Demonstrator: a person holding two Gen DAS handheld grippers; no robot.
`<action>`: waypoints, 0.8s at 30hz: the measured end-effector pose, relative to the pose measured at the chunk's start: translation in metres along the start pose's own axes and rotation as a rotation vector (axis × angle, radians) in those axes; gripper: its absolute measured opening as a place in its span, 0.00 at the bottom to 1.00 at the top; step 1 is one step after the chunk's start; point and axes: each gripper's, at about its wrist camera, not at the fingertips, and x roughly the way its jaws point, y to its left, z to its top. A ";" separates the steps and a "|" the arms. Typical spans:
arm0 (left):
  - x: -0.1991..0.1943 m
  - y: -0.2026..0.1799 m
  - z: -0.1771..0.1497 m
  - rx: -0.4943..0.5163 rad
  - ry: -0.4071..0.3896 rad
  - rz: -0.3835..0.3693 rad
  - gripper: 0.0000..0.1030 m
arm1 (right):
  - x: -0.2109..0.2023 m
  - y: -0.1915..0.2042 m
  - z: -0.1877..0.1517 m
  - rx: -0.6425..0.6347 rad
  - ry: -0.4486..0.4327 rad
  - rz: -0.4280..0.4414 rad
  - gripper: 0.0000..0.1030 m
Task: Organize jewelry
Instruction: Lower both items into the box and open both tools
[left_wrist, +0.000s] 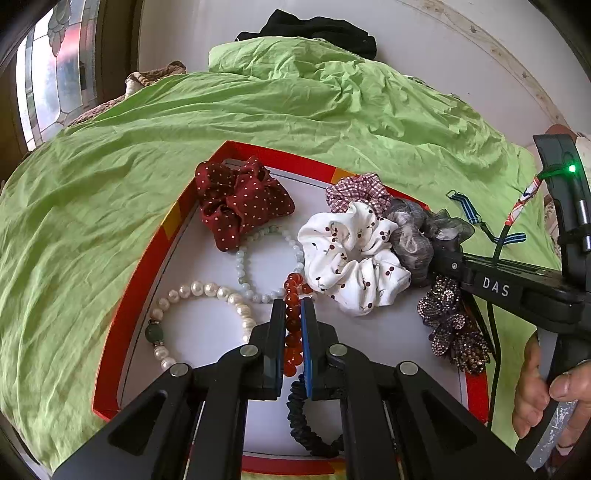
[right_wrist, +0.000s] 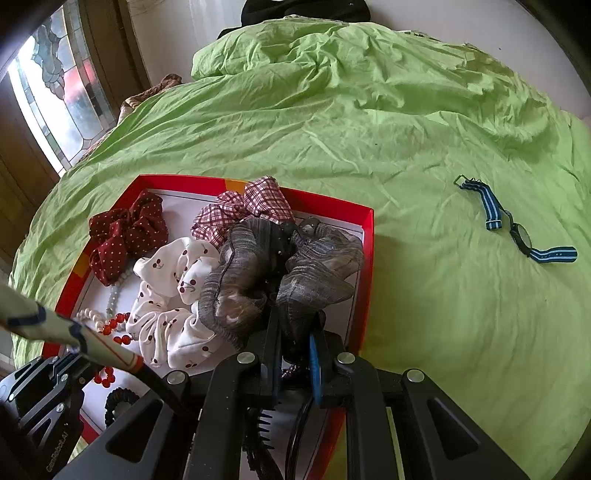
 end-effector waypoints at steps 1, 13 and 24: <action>-0.001 -0.001 0.000 0.001 -0.002 -0.001 0.07 | -0.001 0.001 0.000 0.000 -0.001 -0.001 0.13; -0.040 0.011 0.006 -0.061 -0.121 -0.242 0.07 | -0.030 -0.007 0.002 0.063 -0.049 0.060 0.13; -0.041 0.040 0.011 -0.202 -0.104 -0.416 0.07 | -0.043 -0.002 0.006 0.083 -0.063 0.095 0.13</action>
